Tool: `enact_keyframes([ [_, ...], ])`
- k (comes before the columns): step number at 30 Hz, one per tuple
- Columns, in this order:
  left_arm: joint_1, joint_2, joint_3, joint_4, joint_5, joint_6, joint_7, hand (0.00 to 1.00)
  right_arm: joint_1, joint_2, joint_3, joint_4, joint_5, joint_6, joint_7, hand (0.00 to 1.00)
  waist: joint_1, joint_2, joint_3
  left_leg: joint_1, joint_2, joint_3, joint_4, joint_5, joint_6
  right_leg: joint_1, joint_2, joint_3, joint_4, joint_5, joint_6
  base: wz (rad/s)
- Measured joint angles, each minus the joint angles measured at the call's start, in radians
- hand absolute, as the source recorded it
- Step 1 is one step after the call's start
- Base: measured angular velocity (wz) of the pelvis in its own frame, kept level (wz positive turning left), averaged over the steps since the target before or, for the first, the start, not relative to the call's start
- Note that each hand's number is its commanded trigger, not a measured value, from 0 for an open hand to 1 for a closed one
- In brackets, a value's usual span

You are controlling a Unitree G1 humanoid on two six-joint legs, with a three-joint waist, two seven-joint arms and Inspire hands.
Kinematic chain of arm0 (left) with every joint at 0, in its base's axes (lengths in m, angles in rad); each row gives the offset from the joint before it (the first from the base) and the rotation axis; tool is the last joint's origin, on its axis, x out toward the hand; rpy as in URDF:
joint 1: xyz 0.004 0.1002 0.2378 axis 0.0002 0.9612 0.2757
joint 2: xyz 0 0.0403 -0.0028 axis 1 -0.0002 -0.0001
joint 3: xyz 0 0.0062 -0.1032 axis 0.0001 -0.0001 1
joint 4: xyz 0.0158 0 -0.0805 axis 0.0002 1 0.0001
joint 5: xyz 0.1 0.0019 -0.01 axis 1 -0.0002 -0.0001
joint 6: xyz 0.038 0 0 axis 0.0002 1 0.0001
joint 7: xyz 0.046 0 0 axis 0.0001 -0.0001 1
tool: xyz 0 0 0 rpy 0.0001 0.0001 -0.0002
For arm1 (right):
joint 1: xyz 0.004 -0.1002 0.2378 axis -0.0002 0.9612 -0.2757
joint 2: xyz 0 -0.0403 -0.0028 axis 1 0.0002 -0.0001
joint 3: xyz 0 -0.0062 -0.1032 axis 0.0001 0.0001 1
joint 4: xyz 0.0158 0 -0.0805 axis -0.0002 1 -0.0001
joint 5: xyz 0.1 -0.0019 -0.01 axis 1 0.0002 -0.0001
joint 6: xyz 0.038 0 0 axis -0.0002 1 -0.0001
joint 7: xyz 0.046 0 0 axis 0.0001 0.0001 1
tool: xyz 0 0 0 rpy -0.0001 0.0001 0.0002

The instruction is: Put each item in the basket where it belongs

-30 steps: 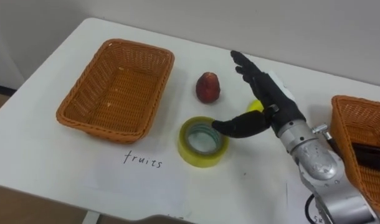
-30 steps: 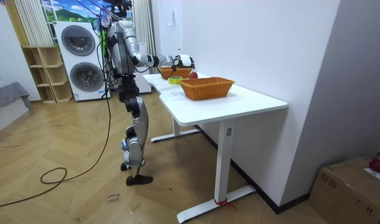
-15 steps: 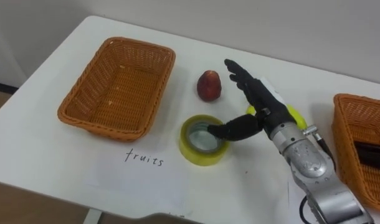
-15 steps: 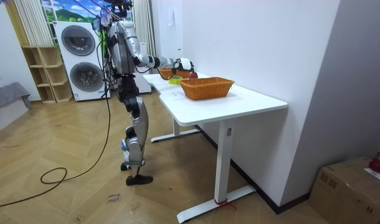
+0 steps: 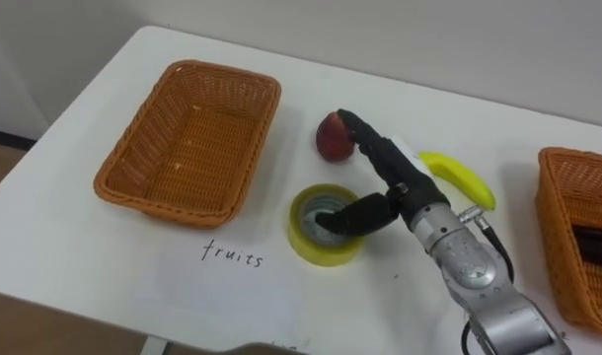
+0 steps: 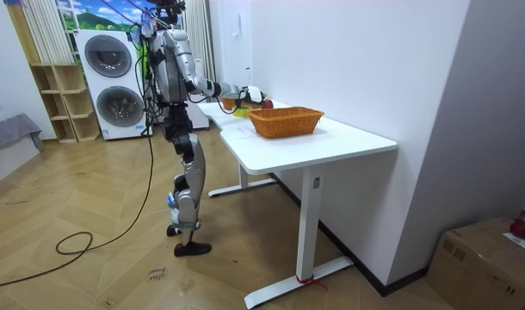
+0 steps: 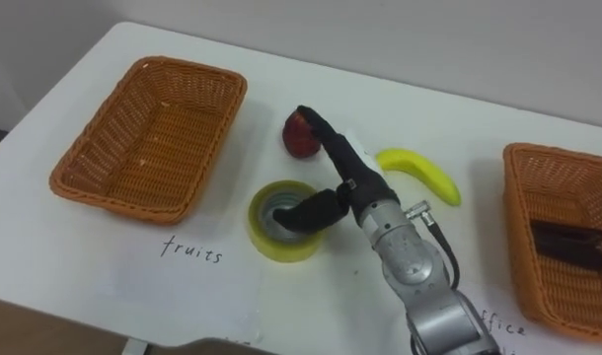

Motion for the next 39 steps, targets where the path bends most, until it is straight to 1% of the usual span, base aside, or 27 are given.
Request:
enact_keyframes([
  [4,0.003,-0.001,0.0,-0.017,0.0,0.0,-0.002,0.0,0.0,0.0,0.017,0.017,-0.017,0.0,0.0,0.0,-0.001,0.004,-0.0033,0.0,0.0,0.0,0.002,0.0,0.0,0.001,0.001,0.0,0.001,0.0,0.0,0.0],
  [8,0.005,-0.006,0.0,-0.03,0.001,0.0,-0.006,0.0,0.0,0.001,0.023,0.02,-0.018,0.001,0.0,0.0,-0.001,0.005,-0.003,-0.001,0.0,0.0,-0.002,0.001,-0.001,0.001,0.004,-0.001,0.003,0.0,0.0,0.0],
  [12,0.006,-0.014,-0.002,-0.036,0.0,0.004,-0.007,0.0,0.0,0.013,0.024,0.02,-0.018,0.008,0.0,0.0,-0.001,0.003,-0.0043,0.0,-0.004,0.0,-0.001,0.001,-0.001,0.001,0.007,-0.001,0.003,0.0,0.001,0.0],
  [27,0.024,-0.016,-0.002,-0.049,-0.001,0.004,-0.008,0.0,0.013,0.021,0.024,0.023,-0.018,0.008,0.0,0.0,-0.002,0.004,-0.0036,0.003,-0.003,0.0,-0.002,0.001,-0.001,0.003,0.004,-0.002,0.001,0.0,0.001,0.0],
  [32,0.017,-0.016,-0.001,-0.05,-0.001,0.017,-0.008,0.0,0.013,0.021,0.023,0.025,-0.059,0.008,0.006,0.0,-0.007,0.004,-0.0037,0.002,-0.003,-0.003,-0.009,0.001,-0.001,0.002,0.006,-0.003,0.001,0.0,0.001,0.0],
  [35,0.018,-0.016,-0.002,-0.049,-0.001,0.017,-0.008,0.0,0.013,0.02,0.023,0.029,-0.061,0.008,0.023,0.0,-0.009,0.003,-0.0036,0.002,-0.003,-0.003,-0.008,0.001,-0.001,0.002,0.005,-0.003,0.001,0.0,0.001,0.0],
  [39,0.02,-0.016,-0.001,-0.048,-0.001,0.016,-0.015,0.0,0.013,0.021,0.014,0.055,-0.06,0.008,0.033,0.0,-0.01,-0.004,-0.0027,0.002,-0.003,-0.003,-0.001,0.001,-0.001,0.003,0.003,-0.003,0.001,0.0,0.001,0.0],
])
